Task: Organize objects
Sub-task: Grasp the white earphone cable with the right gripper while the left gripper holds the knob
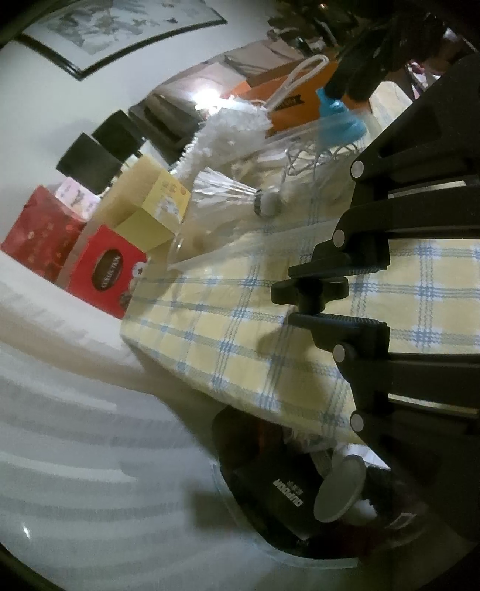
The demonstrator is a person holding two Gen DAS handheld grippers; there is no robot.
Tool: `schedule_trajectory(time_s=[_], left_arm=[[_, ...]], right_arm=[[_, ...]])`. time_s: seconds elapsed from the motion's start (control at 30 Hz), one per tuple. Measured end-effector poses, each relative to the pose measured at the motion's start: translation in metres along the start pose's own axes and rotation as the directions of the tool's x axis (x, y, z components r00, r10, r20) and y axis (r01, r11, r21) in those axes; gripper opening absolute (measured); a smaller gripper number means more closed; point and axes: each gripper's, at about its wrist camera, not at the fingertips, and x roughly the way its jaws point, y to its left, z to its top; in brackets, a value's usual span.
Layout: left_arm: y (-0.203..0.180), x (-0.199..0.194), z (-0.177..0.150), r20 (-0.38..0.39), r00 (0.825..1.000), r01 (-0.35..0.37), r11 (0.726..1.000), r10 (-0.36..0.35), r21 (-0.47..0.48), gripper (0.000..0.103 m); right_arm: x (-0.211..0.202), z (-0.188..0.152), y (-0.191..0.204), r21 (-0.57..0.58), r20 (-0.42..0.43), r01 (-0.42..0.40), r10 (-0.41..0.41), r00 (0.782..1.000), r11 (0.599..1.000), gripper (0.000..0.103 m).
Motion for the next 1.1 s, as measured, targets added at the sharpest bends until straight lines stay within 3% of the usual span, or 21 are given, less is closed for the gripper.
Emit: schedule_trajectory(time_s=[0.23,0.57,0.6,0.83,1.1], left_arm=[[-0.001,-0.022,-0.001,0.027,0.999,0.023,1.0,-0.023,-0.003,0.016],[-0.005,-0.026,-0.004,0.026,0.999,0.04,0.999,-0.04,-0.001,0.016],[-0.005,-0.026,-0.004,0.025,0.999,0.041,0.999,-0.041,-0.002,0.016],[-0.008,-0.028,-0.005,0.029,0.999,0.042,0.999,-0.043,0.004,0.016],[-0.019,-0.037,-0.003,0.043,0.998,0.05,0.999,-0.051,0.019,0.016]], right_arm=[[0.021,0.017,0.024,-0.194,-0.013,-0.027,0.025,1.0,0.981,0.045],[0.057,0.017,0.043,-0.459,-0.095,-0.017,-0.031,0.995,0.888,0.045],[0.061,0.017,0.045,-0.471,-0.1,-0.013,-0.038,0.994,0.882,0.045],[0.078,0.01,0.043,-0.481,-0.164,-0.046,-0.038,0.986,0.876,0.015],[0.07,0.014,0.035,-0.389,-0.125,-0.066,0.018,0.992,0.919,0.007]])
